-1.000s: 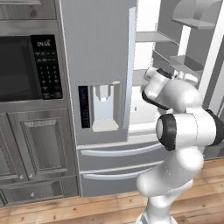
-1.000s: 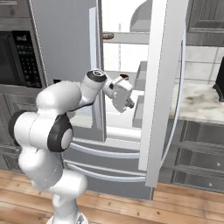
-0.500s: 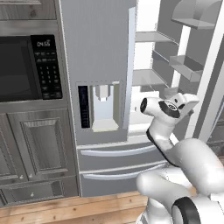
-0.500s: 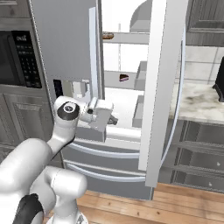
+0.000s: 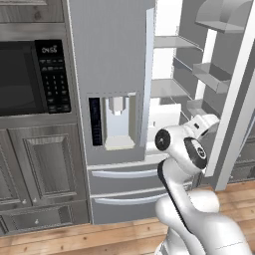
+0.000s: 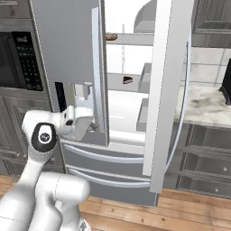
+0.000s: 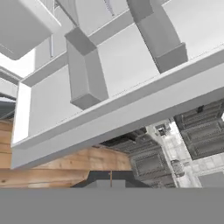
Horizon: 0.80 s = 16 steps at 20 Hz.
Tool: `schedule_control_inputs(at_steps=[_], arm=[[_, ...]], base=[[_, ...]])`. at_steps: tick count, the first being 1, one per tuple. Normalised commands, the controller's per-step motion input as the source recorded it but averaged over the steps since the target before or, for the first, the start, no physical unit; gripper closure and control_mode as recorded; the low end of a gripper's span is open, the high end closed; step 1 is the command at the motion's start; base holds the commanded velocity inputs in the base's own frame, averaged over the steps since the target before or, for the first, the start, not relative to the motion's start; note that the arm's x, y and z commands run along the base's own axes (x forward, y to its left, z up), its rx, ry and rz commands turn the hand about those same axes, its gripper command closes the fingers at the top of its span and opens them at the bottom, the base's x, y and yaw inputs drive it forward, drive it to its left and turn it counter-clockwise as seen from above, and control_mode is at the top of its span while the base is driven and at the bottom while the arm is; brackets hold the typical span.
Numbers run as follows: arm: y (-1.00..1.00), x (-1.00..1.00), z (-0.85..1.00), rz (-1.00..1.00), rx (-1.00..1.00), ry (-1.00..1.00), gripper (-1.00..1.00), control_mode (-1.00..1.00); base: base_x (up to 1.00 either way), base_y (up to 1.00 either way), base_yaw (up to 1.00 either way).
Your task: Take the donut and cake from the fridge and place them on the empty tray on the dining counter.
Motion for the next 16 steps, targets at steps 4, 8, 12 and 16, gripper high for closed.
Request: schedule_control_inputs(at_steps=[4,8,12,16], arm=[[0.33,0.00,0.60,0.20,0.32,-0.23,1.00,-1.00],[0.37,0.15,0.44,0.13,0.31,-0.01,1.00,-1.00],[0.30,0.23,0.07,0.07,0.30,0.01,1.00,-1.00],[0.36,0.20,0.00,0.02,0.24,0.01,1.00,-1.00]], base=[[0.00,0.00,0.00],[0.00,0.00,0.00],[0.00,0.00,0.00],[0.00,0.00,0.00]])
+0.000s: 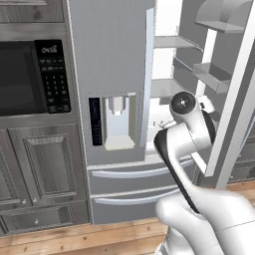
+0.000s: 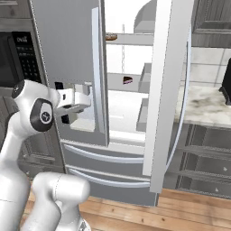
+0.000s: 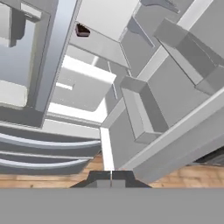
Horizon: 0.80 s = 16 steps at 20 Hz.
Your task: Take the donut and cake from the fridge and place them on the empty tray on the dining counter.
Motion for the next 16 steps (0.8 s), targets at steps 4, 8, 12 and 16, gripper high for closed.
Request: schedule_control_inputs(at_steps=[4,8,12,16], arm=[[0.21,0.29,0.00,0.00,0.19,0.03,1.00,-1.00],[0.00,0.45,0.00,0.00,0.18,0.00,1.00,-1.00],[0.00,0.32,0.00,0.00,0.19,-0.03,1.00,-1.00],[0.00,0.04,0.00,-0.01,0.10,-0.01,1.00,-1.00]], base=[[0.00,0.00,0.00],[0.00,0.00,0.00],[0.00,0.00,0.00],[0.00,0.00,0.00]])
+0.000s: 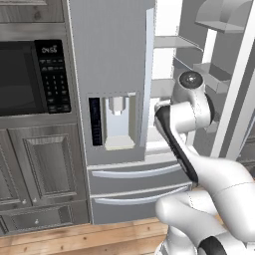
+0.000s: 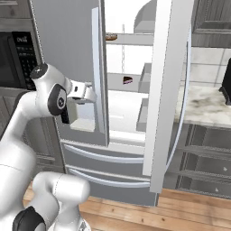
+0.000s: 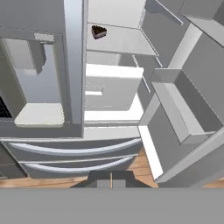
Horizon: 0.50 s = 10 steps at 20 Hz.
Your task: Take the donut and cake from the fridge and place them on the empty tray on the dining counter.
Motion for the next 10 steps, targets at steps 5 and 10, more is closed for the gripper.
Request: schedule_control_inputs(at_steps=[5,10], arm=[[0.02,0.00,0.00,-0.03,0.05,-0.02,1.00,-1.00],[0.07,0.00,0.00,0.00,0.02,-0.04,-1.00,-1.00]], base=[[0.00,0.00,0.00],[0.00,0.00,0.00]])
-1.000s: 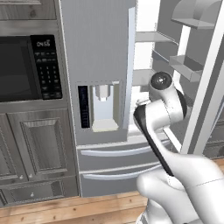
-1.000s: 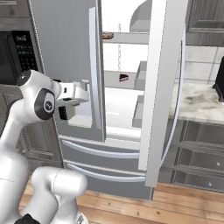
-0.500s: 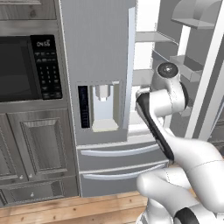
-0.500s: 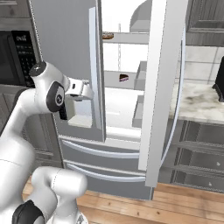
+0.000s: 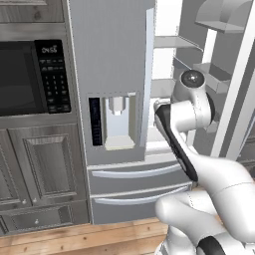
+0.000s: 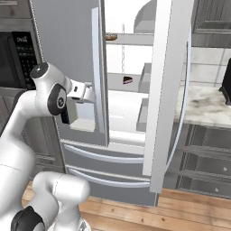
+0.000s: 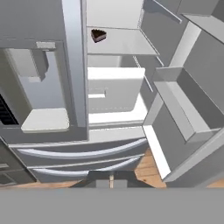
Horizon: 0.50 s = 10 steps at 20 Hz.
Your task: Take the donut and cake from the fridge and place them on the empty tray on the dining counter.
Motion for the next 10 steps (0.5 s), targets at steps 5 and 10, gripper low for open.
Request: schedule_control_inputs(at_steps=[5,10], arm=[[0.02,0.01,0.00,0.02,0.01,-0.05,-1.00,-1.00],[0.02,0.12,0.06,0.08,0.00,-0.10,-1.00,-1.00]], base=[[0.00,0.00,0.00],[0.00,0.00,0.00]])
